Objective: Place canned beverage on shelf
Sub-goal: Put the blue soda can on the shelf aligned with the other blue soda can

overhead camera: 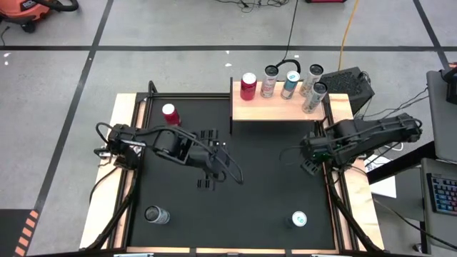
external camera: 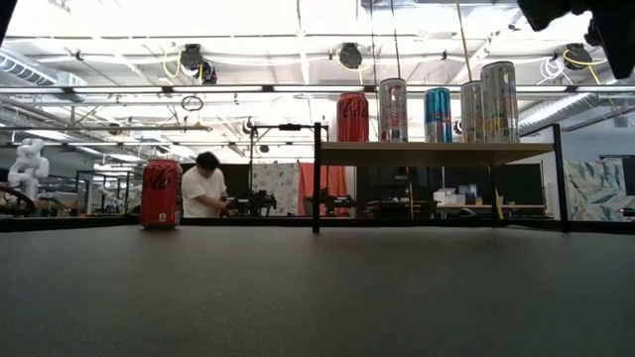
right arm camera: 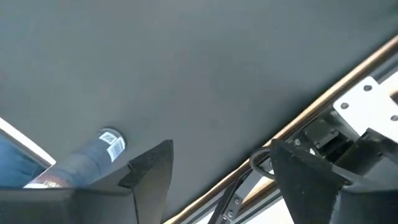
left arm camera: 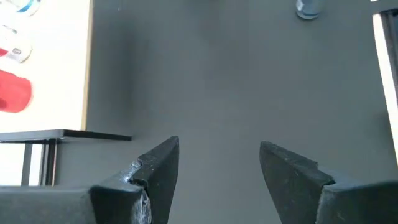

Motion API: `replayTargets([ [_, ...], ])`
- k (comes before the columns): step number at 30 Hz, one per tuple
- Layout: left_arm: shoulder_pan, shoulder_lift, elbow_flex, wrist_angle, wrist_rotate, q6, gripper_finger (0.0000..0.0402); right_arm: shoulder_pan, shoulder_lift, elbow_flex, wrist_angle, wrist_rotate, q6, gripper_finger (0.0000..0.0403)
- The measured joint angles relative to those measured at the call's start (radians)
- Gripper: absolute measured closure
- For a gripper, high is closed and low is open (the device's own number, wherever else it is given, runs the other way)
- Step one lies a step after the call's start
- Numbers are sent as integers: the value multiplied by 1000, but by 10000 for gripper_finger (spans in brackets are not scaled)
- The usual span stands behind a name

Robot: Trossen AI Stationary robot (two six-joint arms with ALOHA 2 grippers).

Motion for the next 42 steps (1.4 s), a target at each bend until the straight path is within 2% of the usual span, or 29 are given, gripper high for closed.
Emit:
replayTargets([
  [8,-3,0,0,1,0,7,176,8,4,-46,36,-28,24,151],
  [13,-4,0,0,1,0,36,176,8,3,-46,171,-27,-45,151],
  [20,0,0,0,1,0,57,176,8,3,-46,378,-29,-56,151],
  [31,1,0,0,-5,0,60,176,28,3,-46,555,-56,-164,128],
  [34,1,0,0,-5,0,60,176,41,3,-46,556,-56,-179,120],
  [42,8,0,0,-6,0,60,176,47,5,-46,558,-79,-44,117],
])
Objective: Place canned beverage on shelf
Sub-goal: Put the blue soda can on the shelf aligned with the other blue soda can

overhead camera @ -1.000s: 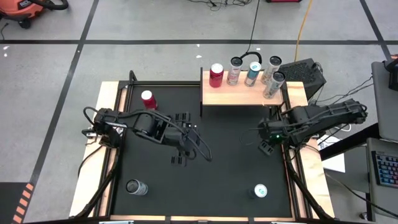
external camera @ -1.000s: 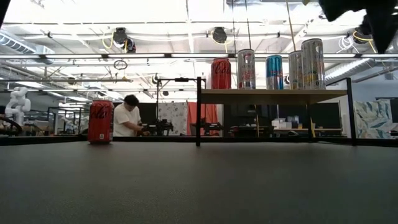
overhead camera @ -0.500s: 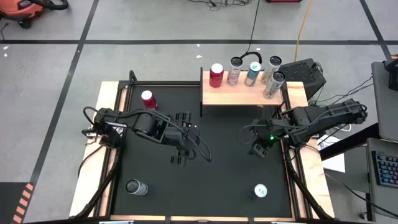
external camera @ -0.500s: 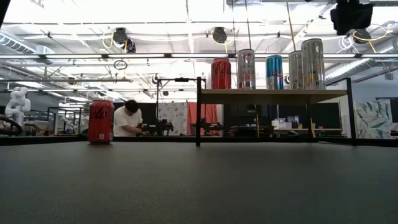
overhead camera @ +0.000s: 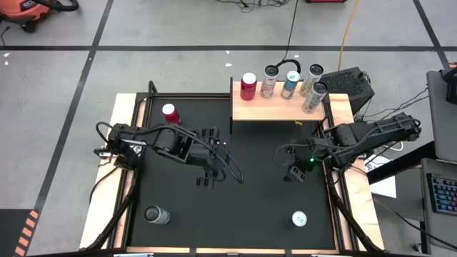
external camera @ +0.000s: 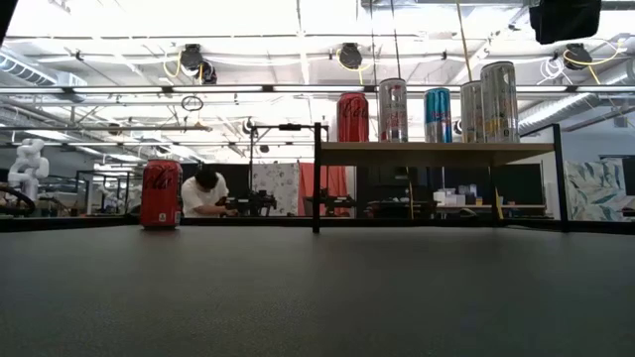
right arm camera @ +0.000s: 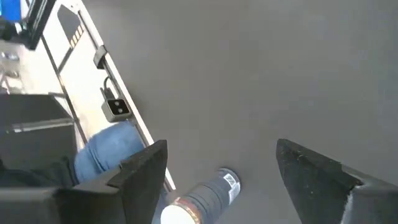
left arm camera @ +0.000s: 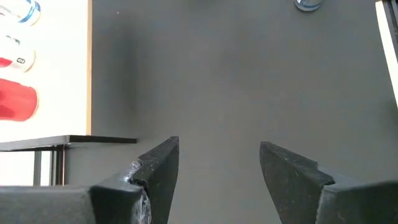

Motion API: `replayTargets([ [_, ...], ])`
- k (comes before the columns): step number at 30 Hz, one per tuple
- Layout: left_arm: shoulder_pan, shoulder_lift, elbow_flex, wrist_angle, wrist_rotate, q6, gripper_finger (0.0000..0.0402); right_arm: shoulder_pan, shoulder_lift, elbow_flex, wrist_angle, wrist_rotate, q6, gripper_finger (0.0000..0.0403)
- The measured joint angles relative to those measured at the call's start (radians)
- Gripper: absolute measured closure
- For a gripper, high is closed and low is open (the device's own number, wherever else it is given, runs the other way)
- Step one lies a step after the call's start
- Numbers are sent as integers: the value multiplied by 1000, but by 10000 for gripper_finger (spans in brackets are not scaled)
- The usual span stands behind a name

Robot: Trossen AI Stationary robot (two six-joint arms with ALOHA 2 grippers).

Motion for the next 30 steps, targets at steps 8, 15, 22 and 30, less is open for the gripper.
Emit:
replayTargets([
  [8,13,0,0,0,0,-7,176,0,12,0,-26,0,-115,117],
  [15,13,0,0,0,0,-8,176,0,12,0,-16,0,-341,117],
  [22,13,0,0,0,0,-7,176,0,12,0,-16,0,-430,117],
  [30,13,0,0,0,0,-4,176,0,12,0,-17,4,-468,117],
])
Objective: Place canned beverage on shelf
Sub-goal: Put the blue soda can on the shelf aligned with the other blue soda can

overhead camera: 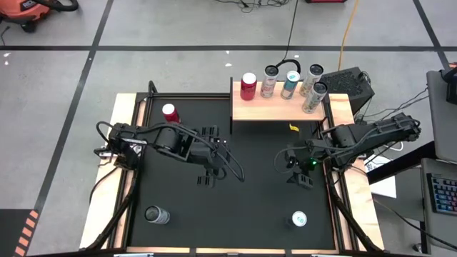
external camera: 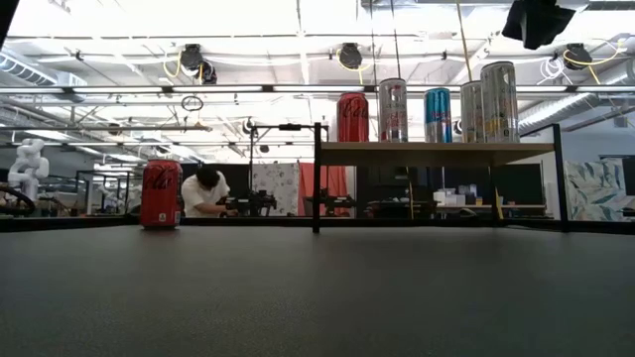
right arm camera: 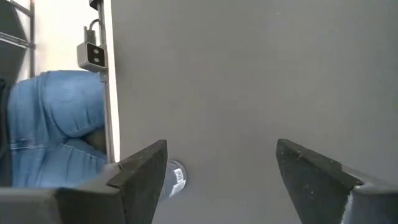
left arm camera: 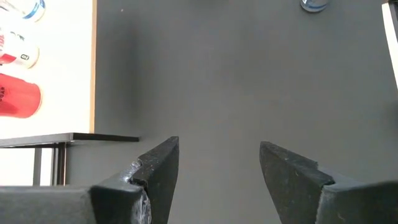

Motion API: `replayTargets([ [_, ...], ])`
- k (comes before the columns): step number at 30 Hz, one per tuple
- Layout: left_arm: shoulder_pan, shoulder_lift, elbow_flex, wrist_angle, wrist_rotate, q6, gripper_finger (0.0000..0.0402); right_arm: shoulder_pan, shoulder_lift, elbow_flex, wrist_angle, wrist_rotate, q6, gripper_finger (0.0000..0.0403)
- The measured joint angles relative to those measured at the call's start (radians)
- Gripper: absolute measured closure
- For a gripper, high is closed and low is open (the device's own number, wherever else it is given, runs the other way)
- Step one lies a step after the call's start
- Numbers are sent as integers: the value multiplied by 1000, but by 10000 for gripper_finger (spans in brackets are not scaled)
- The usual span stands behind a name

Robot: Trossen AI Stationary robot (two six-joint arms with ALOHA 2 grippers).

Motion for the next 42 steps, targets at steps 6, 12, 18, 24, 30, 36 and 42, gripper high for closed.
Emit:
replayTargets([
  [6,0,0,0,0,0,1,176,0,0,0,-9,28,-25,117],
  [12,0,0,0,0,0,4,176,0,0,0,32,20,32,117],
  [18,0,0,0,0,0,0,176,0,0,0,28,4,59,89],
  [24,0,0,0,0,0,-1,176,0,0,0,14,-7,13,39],
  [30,0,0,0,0,0,-1,176,0,0,0,27,-5,0,30],
  [36,0,0,0,0,0,-1,176,0,0,0,39,-3,0,31],
  [42,0,0,0,0,0,-2,176,0,0,0,52,51,49,32],
])
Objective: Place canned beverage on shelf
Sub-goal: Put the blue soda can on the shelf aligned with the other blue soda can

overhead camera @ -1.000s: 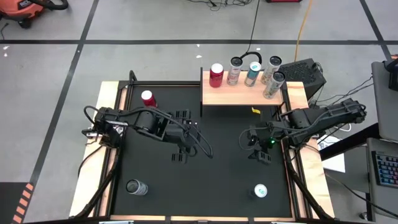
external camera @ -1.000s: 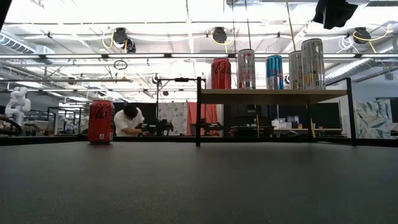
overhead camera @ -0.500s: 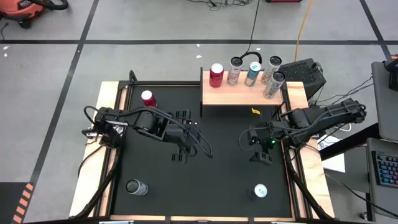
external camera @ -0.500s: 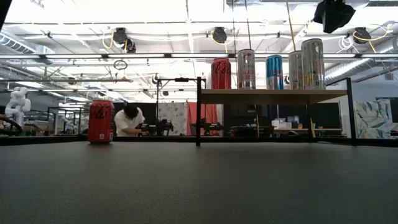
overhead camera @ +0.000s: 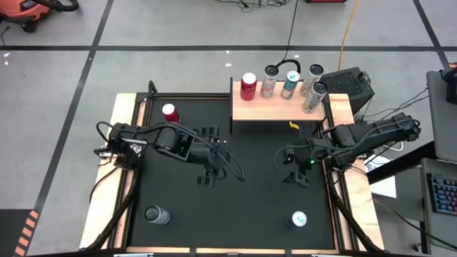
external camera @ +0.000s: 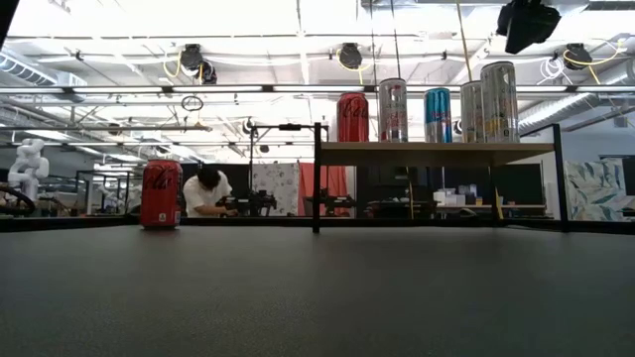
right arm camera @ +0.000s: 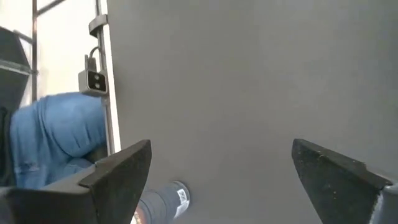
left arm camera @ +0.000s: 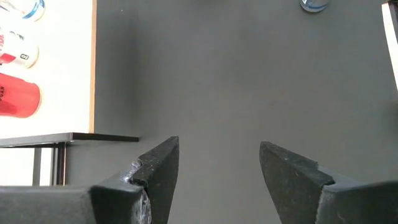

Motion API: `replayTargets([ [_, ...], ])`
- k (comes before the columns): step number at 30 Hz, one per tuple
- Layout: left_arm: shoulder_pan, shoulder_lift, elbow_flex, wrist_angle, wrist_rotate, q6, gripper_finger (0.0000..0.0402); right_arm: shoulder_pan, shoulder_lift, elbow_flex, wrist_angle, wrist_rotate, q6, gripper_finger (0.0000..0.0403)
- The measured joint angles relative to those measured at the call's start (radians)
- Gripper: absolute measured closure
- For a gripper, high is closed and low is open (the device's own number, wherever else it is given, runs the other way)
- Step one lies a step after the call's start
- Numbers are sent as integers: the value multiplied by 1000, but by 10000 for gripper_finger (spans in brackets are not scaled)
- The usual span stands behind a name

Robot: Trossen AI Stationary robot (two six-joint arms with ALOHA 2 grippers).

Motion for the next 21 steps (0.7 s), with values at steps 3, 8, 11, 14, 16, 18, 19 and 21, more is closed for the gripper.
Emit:
replayTargets([
  [3,0,0,0,0,0,-1,176,0,0,0,12,2,32,32],
  [8,0,0,0,0,0,-3,176,0,0,0,78,1,92,32],
  [11,0,0,0,4,0,-3,176,0,0,0,105,-2,136,32],
  [14,0,0,0,9,0,-3,176,0,0,0,110,2,139,32],
  [16,1,0,0,9,0,-16,176,0,0,0,113,26,139,32],
  [18,3,0,0,8,0,-45,176,0,0,0,126,26,132,32],
  [19,4,0,0,8,0,-54,176,0,0,0,130,26,131,32],
  [21,6,0,0,8,0,-64,176,0,0,0,129,26,137,32],
])
